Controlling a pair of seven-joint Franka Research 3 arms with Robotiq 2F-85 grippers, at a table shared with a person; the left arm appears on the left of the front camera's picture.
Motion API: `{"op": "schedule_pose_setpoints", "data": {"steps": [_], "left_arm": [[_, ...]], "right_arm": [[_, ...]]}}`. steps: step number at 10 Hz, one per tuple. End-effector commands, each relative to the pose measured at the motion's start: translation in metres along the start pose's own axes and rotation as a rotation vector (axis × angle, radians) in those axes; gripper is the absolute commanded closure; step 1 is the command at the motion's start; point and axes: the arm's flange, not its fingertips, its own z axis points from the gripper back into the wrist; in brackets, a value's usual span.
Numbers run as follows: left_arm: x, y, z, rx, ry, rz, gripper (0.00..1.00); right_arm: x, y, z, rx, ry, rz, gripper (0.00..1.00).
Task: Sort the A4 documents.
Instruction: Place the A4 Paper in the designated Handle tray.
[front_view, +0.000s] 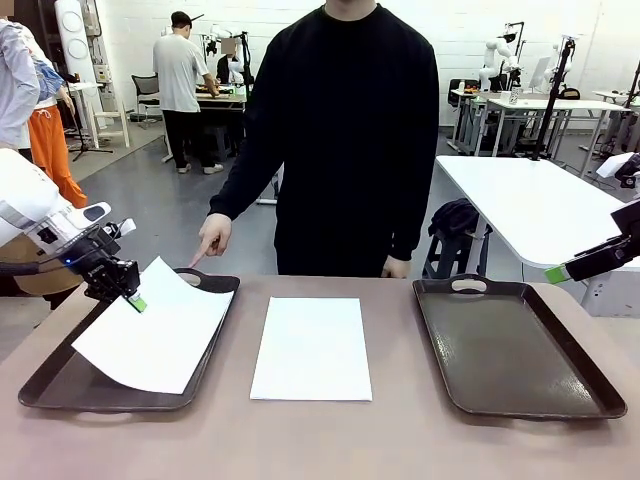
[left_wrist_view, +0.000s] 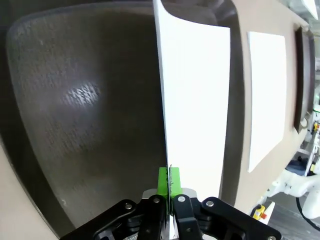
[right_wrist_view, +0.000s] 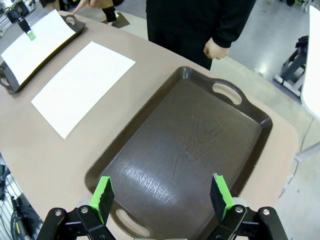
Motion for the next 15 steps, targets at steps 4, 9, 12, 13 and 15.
{"op": "schedule_pose_setpoints", "data": {"steps": [4, 9, 12, 13, 15], "left_arm": [[-0.007, 0.008, -0.002, 0.072, -0.056, 0.086, 0.99], [-0.008, 0.007, 0.001, 0.081, -0.016, 0.064, 0.61], [-0.009, 0.006, 0.003, 0.136, 0.002, 0.041, 0.23], [-0.008, 0.007, 0.004, 0.151, 0.002, 0.042, 0.22], [-0.007, 0.007, 0.007, 0.173, -0.004, 0.039, 0.02]], "right_arm": [[0.000, 0.000, -0.001, 0.009, -0.004, -0.003, 0.00], [0.000, 0.000, -0.001, 0.009, -0.004, -0.003, 0.00], [0.000, 0.000, -0.001, 0.009, -0.004, -0.003, 0.00], [0.000, 0.000, -0.001, 0.009, -0.004, -0.003, 0.00], [0.000, 0.000, -0.001, 0.009, -0.004, -0.003, 0.00]]}}
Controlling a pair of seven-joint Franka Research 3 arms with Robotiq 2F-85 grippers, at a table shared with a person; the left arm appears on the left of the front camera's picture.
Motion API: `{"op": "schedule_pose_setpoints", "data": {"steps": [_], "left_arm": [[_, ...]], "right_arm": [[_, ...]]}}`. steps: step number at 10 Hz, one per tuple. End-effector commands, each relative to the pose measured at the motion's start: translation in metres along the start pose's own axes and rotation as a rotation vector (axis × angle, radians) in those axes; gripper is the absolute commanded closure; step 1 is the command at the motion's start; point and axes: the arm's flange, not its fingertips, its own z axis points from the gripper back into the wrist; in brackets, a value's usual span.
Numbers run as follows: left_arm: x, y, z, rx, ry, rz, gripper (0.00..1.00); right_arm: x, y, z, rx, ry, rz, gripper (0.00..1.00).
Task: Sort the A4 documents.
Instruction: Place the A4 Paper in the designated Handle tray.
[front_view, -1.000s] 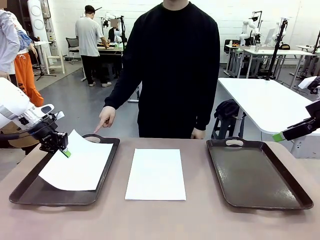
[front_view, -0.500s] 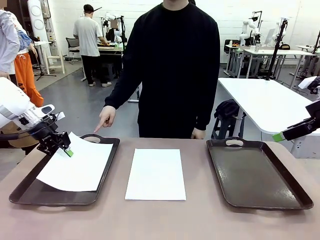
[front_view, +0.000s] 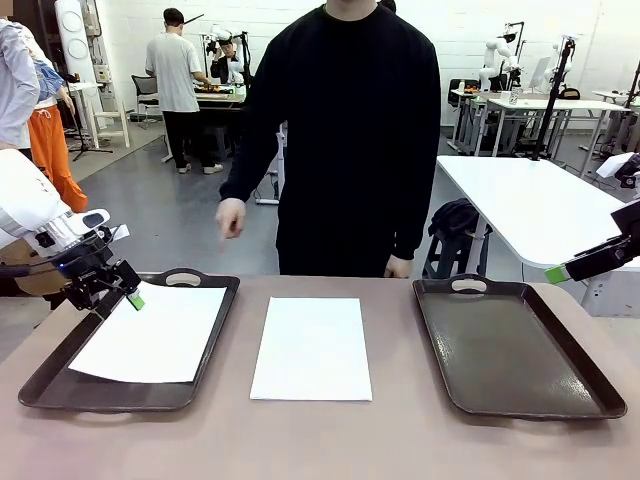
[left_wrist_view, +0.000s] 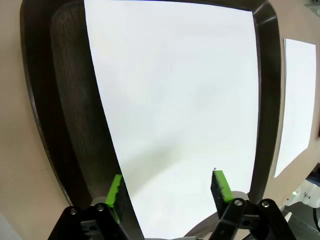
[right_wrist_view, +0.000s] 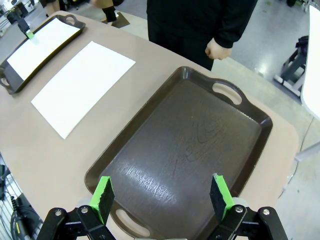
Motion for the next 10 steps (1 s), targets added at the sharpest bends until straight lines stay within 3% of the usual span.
{"op": "schedule_pose_setpoints", "data": {"steps": [1, 5, 6, 10], "left_arm": [[-0.0004, -0.0034, 0.0057, 0.014, 0.003, 0.014, 0.00], [-0.0028, -0.0028, 0.0086, -0.023, -0.027, 0.070, 0.00], [0.0010, -0.0008, 0.0015, 0.000, -0.004, -0.001, 0.00], [0.0010, -0.0008, 0.0015, 0.000, -0.004, -0.001, 0.00]], "right_arm": [[-0.0005, 0.0001, -0.0008, 0.009, -0.004, -0.003, 0.00], [-0.0005, 0.0001, -0.0008, 0.009, -0.004, -0.003, 0.00], [-0.0005, 0.0001, -0.0008, 0.009, -0.004, -0.003, 0.00], [-0.0005, 0.0001, -0.0008, 0.009, -0.004, -0.003, 0.00]]}}
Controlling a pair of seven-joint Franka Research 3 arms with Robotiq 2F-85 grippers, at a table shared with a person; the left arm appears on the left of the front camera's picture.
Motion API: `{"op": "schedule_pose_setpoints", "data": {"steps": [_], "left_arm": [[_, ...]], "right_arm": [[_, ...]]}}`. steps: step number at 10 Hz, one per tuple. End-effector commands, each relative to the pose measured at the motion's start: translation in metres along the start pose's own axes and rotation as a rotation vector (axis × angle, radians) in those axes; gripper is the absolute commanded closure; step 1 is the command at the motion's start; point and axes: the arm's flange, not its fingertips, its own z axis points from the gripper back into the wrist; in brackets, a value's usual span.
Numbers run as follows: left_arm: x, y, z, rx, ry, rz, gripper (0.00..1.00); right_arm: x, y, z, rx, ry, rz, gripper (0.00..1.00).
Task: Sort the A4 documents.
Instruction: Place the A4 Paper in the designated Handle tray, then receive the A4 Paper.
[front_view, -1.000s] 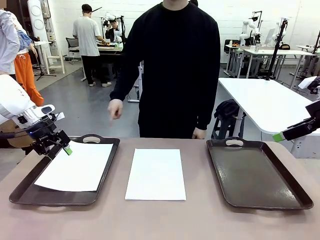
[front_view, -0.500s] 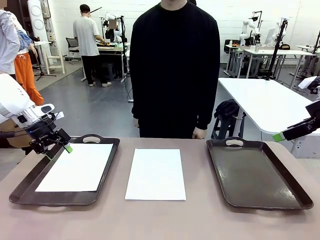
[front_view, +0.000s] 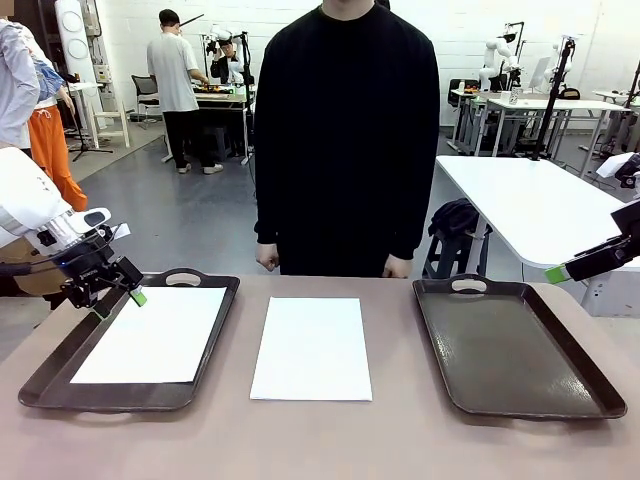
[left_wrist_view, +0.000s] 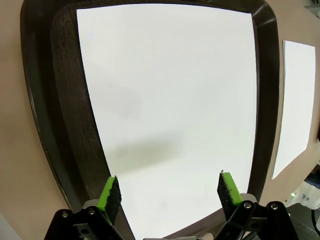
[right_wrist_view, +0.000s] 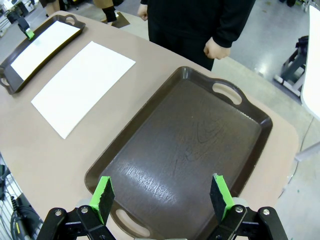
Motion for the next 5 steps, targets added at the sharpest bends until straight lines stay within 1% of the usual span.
{"op": "schedule_pose_setpoints", "data": {"steps": [1, 5], "left_arm": [[-0.0004, 0.0022, 0.0009, 0.003, 0.000, -0.009, 0.00], [-0.0004, 0.0022, 0.0009, 0.003, 0.000, -0.009, 0.00]], "right_arm": [[-0.0005, 0.0001, -0.0008, 0.009, -0.004, -0.003, 0.00], [-0.0005, 0.0001, -0.0008, 0.009, -0.004, -0.003, 0.00]]}}
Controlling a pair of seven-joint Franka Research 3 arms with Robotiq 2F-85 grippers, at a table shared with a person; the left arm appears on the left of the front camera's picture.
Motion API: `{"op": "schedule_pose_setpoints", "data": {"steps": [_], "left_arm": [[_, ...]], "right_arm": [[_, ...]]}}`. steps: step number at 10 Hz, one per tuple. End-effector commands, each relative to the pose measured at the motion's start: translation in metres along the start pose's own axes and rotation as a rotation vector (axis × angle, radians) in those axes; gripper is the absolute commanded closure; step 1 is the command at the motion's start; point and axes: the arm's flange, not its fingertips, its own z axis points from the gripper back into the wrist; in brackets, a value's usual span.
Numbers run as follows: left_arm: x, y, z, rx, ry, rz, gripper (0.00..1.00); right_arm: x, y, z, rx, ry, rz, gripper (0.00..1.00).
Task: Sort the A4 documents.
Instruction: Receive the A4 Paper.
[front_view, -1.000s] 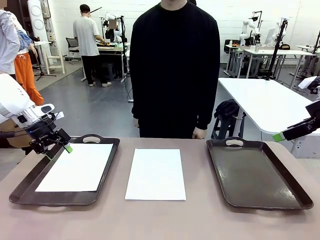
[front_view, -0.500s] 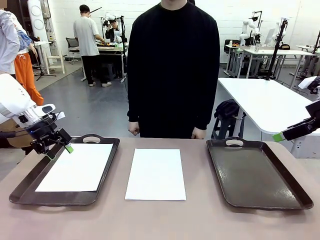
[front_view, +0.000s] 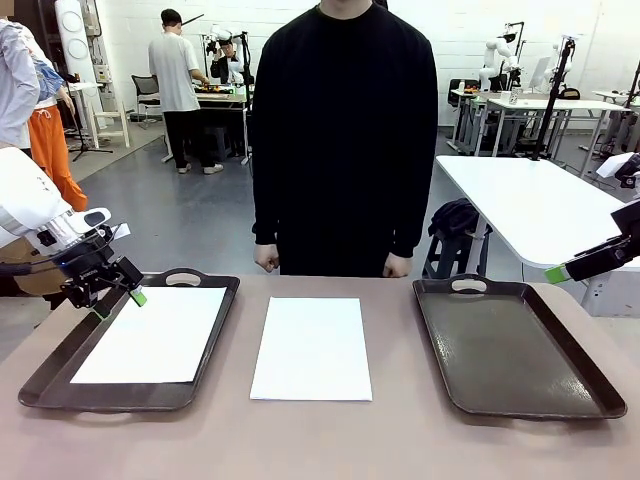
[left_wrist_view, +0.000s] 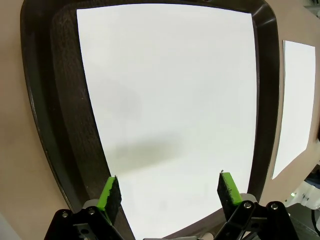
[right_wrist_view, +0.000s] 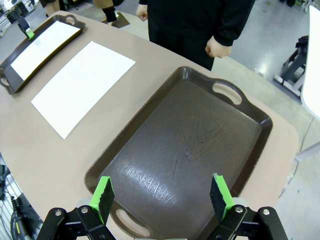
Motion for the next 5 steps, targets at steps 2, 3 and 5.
{"op": "schedule_pose_setpoints", "data": {"steps": [2, 3, 5], "left_arm": [[0.000, 0.002, 0.001, 0.003, 0.000, -0.009, 0.00], [0.000, 0.002, 0.001, 0.003, 0.000, -0.009, 0.00], [-0.004, -0.047, 0.034, 0.066, -0.113, -0.154, 0.00]], "right_arm": [[0.000, 0.000, -0.001, 0.009, -0.004, -0.003, 0.00], [0.000, 0.000, -0.001, 0.009, -0.004, -0.003, 0.00], [0.000, 0.000, -0.001, 0.009, -0.004, -0.003, 0.00]]}}
